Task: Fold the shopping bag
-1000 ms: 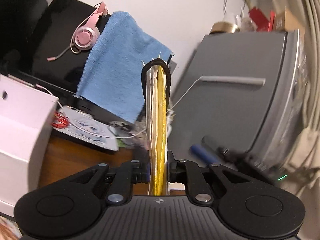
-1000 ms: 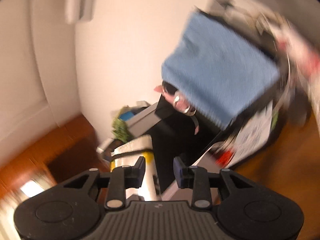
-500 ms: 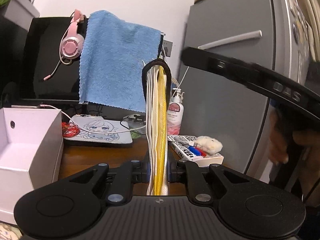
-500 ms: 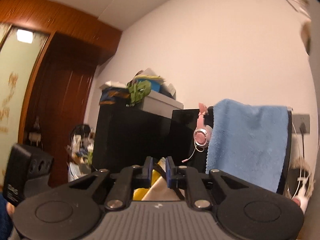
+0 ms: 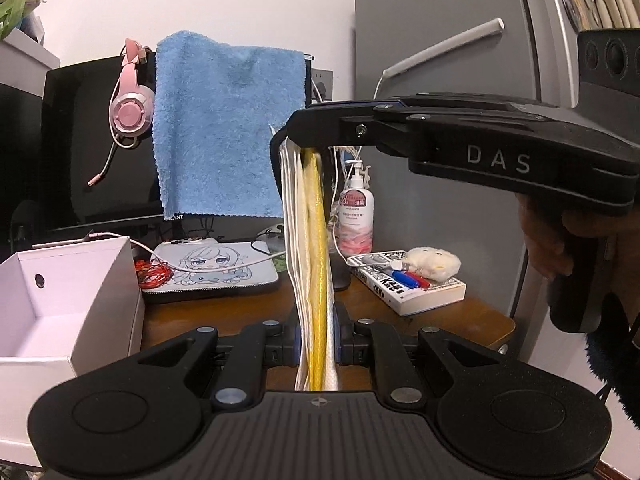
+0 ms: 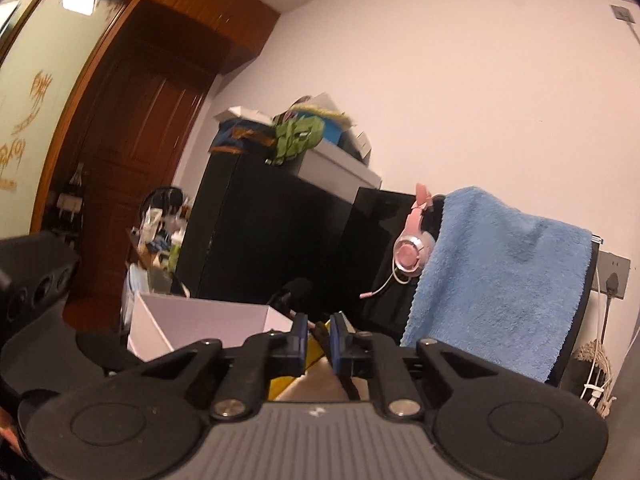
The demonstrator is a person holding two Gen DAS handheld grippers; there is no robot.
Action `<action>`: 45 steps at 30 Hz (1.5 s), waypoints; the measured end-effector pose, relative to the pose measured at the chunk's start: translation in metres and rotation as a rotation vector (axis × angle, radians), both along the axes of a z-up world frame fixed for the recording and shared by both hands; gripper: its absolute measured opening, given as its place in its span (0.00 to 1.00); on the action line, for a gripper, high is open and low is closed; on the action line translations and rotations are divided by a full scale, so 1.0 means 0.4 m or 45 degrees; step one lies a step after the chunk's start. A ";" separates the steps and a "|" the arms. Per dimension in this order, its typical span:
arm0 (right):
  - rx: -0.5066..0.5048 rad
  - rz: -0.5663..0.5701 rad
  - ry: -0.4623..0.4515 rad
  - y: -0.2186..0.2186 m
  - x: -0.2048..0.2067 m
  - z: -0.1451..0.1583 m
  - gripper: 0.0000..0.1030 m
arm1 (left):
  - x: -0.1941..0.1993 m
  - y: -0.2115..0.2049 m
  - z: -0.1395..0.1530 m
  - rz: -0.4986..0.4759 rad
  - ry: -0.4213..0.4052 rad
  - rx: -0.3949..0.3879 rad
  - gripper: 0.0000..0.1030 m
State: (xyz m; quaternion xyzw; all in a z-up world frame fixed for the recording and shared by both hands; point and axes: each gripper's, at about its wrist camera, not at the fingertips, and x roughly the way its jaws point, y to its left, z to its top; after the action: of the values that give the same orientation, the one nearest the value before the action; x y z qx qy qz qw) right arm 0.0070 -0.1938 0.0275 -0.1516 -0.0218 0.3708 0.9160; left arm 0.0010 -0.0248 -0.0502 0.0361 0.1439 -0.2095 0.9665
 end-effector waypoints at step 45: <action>1.147 0.437 0.914 -0.265 0.211 -0.211 0.16 | 0.065 0.190 0.003 -0.489 0.355 -0.906 0.13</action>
State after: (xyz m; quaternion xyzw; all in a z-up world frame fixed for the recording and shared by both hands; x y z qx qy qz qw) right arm 0.0915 -0.2998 -0.0569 0.3920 0.1097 0.4958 0.7672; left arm 0.0270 0.0514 -0.0489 -0.3020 0.1826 -0.4252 0.8334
